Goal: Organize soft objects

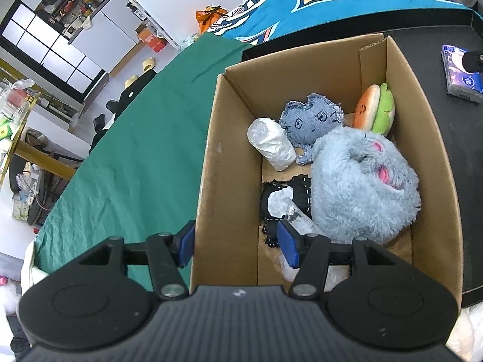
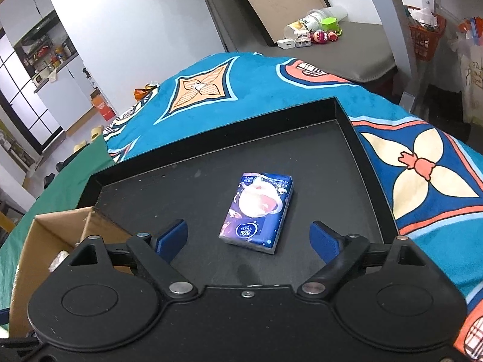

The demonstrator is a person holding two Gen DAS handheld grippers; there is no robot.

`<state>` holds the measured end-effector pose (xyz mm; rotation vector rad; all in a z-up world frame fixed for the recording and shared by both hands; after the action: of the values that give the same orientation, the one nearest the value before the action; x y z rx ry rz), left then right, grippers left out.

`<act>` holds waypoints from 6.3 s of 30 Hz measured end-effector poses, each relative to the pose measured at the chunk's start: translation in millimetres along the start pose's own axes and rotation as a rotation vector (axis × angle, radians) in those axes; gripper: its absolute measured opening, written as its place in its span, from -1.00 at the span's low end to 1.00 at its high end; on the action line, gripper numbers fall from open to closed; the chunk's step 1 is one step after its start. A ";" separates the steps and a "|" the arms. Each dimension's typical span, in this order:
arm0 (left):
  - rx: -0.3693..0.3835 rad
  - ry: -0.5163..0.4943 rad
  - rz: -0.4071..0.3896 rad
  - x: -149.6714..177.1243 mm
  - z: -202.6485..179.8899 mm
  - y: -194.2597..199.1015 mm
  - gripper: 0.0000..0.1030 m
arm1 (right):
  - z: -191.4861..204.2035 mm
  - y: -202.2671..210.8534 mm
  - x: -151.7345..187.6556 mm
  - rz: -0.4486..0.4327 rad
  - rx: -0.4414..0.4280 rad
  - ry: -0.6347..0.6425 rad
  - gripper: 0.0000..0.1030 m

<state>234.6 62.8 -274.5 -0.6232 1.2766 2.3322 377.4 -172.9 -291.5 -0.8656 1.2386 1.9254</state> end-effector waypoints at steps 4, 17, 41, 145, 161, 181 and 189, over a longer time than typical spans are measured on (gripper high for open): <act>-0.011 -0.014 0.012 0.9 -2.0 -2.3 0.12 | -1.5 -9.2 2.7 0.009 0.011 0.002 0.70; -0.015 -0.021 0.021 -1.3 -5.7 -3.7 0.14 | 13.4 -44.8 -3.9 0.012 0.046 0.075 0.70; 0.011 -0.009 -0.002 2.7 2.3 -0.9 0.15 | -12.6 -24.6 24.3 0.088 0.129 0.175 0.01; 0.229 0.334 -0.066 15.4 54.0 18.6 -0.50 | 113.7 140.5 24.2 -0.022 -0.116 0.092 0.42; 0.281 0.310 -0.232 0.5 51.9 64.7 0.18 | 94.8 162.0 15.1 -0.070 -0.116 0.046 0.43; 0.406 0.238 -0.303 2.9 28.8 123.1 0.57 | 50.7 199.6 1.4 -0.098 -0.052 0.018 1.00; 0.395 0.271 -0.255 14.1 40.9 139.5 0.74 | 43.2 218.2 -3.1 -0.092 -0.029 0.019 1.00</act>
<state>139.3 30.3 -168.6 -0.9237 1.6140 1.7672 193.0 -202.3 -170.6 -0.9419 1.1640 1.8704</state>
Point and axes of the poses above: each gripper's, at about its wrist camera, not at the fingertips, and y roughly against the way its jaws point, z to its left, x to its underside, the point moved 10 cm from there along -y, roughly the way its jaws point, and after that the axes turned 15 degrees about -z, right-handed, at the moved point
